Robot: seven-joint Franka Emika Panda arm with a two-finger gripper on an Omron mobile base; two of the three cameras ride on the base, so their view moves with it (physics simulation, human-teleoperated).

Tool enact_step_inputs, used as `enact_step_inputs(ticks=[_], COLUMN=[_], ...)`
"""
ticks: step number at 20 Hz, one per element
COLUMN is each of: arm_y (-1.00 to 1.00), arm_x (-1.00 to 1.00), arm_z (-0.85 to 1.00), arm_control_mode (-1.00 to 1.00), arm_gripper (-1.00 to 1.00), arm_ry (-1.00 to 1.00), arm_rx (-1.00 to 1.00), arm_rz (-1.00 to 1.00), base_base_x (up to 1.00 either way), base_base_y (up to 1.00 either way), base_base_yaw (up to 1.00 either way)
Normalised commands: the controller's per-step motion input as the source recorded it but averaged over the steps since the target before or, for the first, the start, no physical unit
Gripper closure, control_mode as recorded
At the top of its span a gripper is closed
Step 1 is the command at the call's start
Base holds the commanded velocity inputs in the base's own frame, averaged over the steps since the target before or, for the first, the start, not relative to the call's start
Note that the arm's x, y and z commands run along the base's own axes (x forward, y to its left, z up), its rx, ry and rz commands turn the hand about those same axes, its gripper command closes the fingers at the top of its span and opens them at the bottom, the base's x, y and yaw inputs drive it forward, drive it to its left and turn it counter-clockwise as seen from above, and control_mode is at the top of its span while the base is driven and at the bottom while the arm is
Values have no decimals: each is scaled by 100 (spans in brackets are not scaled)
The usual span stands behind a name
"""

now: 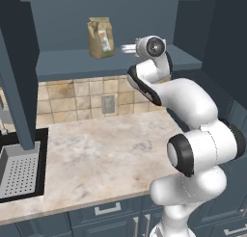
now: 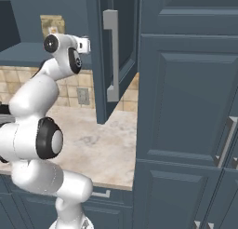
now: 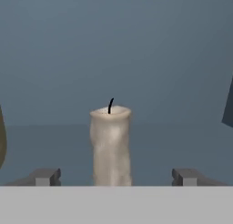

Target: Pick the candle and candle from the dining table and place them in the open cabinet. Close the cabinet after placing the objects.

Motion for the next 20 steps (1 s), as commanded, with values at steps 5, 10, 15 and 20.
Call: enact_step_inputs(ticks=[5,10,15,20], arm_y=[-38,-47,-35,-1], arm_x=[-100,-100,-100,-100], arm_z=[0,6,1,0], arm_control_mode=[-100,-100,-100,-100], arm_gripper=[-100,-100,-100,-100], arm_ry=[6,5,1,0], arm_rx=[0,0,0,-4], arm_rz=[-8,-12,-11,-1], base_base_x=[0,0,0,0], base_base_y=[0,0,0,0], base_base_yaw=[0,0,0,0])
